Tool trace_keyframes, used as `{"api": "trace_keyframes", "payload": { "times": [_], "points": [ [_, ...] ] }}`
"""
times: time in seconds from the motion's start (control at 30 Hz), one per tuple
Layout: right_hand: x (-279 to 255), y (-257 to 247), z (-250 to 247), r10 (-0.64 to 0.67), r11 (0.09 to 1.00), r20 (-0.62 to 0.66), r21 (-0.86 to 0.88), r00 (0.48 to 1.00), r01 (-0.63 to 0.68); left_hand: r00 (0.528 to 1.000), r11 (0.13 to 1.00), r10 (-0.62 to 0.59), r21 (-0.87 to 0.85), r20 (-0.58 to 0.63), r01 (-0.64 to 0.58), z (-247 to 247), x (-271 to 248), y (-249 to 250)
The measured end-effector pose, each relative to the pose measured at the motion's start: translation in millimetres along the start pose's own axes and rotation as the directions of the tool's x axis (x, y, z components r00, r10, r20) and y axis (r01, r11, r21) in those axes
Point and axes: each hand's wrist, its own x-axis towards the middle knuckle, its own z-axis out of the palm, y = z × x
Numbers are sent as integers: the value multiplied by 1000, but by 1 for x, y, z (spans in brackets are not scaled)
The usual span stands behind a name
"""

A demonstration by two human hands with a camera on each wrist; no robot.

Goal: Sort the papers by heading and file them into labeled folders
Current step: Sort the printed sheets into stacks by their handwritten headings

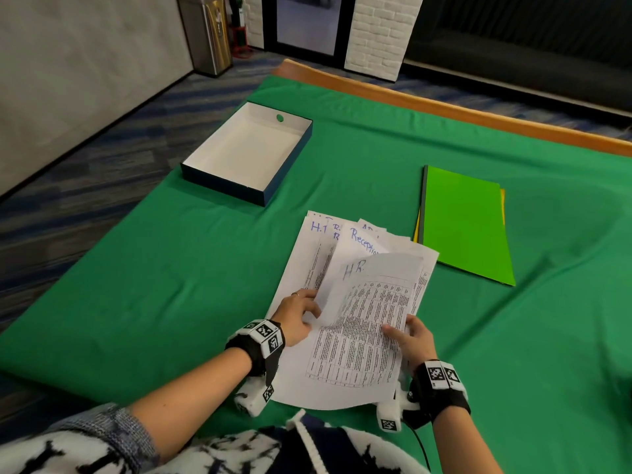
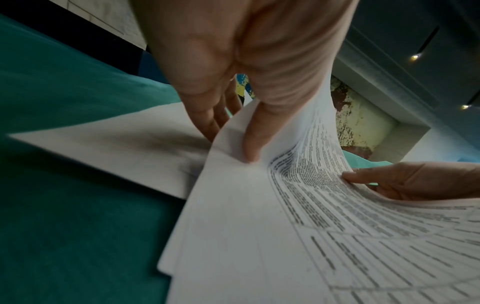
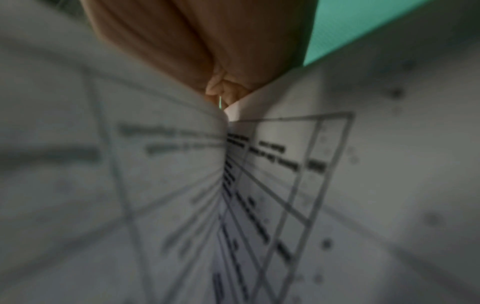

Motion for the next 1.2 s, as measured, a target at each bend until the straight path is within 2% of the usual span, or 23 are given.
{"api": "trace_keyframes", "payload": {
  "times": [0.13,0.2,0.4,0.57,0.73,0.93,1.03,1.1,1.2],
  "points": [
    [0,1,0,10,1000,-22,3,1000,-10,997,985,69,-158,27,-64,3,-3,4],
    [2,3,-1,23,999,-42,31,999,-21,998,987,68,-145,18,-65,4,-2,5],
    [4,3,-4,23,1000,-51,12,998,-22,997,995,-43,85,-64,49,-5,2,-5],
    [5,4,-5,32,998,-49,-56,998,-34,957,983,-160,47,-240,176,-14,9,-13],
    [5,3,-4,45,998,-56,-36,997,-47,922,947,-285,71,-264,313,-22,17,-21],
    [9,8,-6,57,995,-48,-83,997,-61,890,951,-308,-91,-335,294,-24,20,-20],
    [9,7,-7,43,995,-44,-89,998,-47,885,949,-314,-74,-345,307,-26,18,-22],
    [7,7,-6,42,996,-34,-84,999,-44,855,942,-325,-62,-404,329,-33,18,-27],
    [9,8,-7,35,997,-39,-69,999,-37,770,927,-371,-151,-519,344,-57,16,-31]
  ]
}}
